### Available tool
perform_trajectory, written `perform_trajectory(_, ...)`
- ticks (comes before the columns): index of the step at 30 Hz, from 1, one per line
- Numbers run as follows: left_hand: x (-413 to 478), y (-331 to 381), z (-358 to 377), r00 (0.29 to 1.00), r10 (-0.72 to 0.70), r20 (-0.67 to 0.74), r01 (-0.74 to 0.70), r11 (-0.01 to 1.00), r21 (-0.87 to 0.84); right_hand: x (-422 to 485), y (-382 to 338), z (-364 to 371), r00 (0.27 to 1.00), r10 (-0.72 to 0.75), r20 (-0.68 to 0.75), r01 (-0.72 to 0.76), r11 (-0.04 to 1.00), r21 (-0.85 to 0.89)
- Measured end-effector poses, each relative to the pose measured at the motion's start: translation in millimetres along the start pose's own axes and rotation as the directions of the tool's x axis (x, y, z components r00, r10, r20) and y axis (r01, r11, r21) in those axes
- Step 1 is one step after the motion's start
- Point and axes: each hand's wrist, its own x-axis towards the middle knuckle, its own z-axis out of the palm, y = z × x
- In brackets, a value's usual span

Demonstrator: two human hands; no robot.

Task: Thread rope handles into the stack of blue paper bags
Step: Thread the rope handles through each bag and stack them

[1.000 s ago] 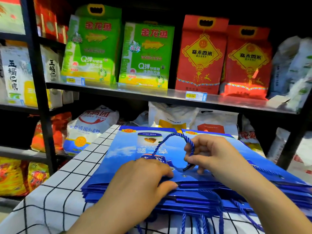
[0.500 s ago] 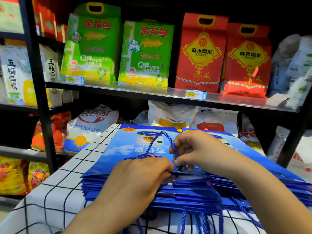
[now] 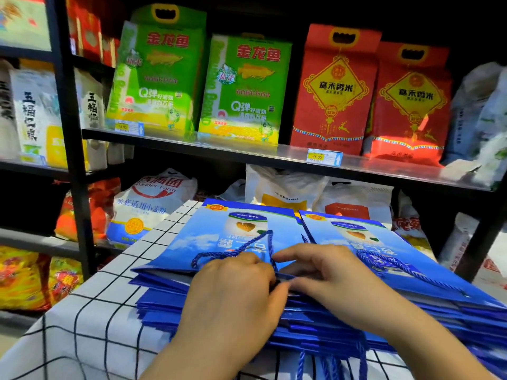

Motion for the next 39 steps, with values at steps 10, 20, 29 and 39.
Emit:
perform_trajectory(10, 5, 7, 7, 0.985, -0.09, 0.144, 0.047, 0.959, 0.281, -7, 14, 26, 0.975, -0.04, -0.22, 0.024, 0.997, -0.074)
perform_trajectory(20, -10, 12, 19, 0.975, -0.009, 0.223, -0.061, 0.95, 0.306, -14, 26, 44, 0.94, 0.0, -0.342, -0.024, 0.998, -0.066)
perform_trajectory(29, -24, -8, 21, 0.999, -0.031, 0.014, 0.03, 0.998, 0.061, -19, 12, 31, 0.995, 0.041, -0.09, -0.06, 0.974, -0.219)
perform_trajectory(39, -30, -6, 9, 0.986, -0.127, 0.105, 0.133, 0.99, -0.055, 5, 2, 36, 0.943, 0.201, -0.265, -0.228, 0.971, -0.075)
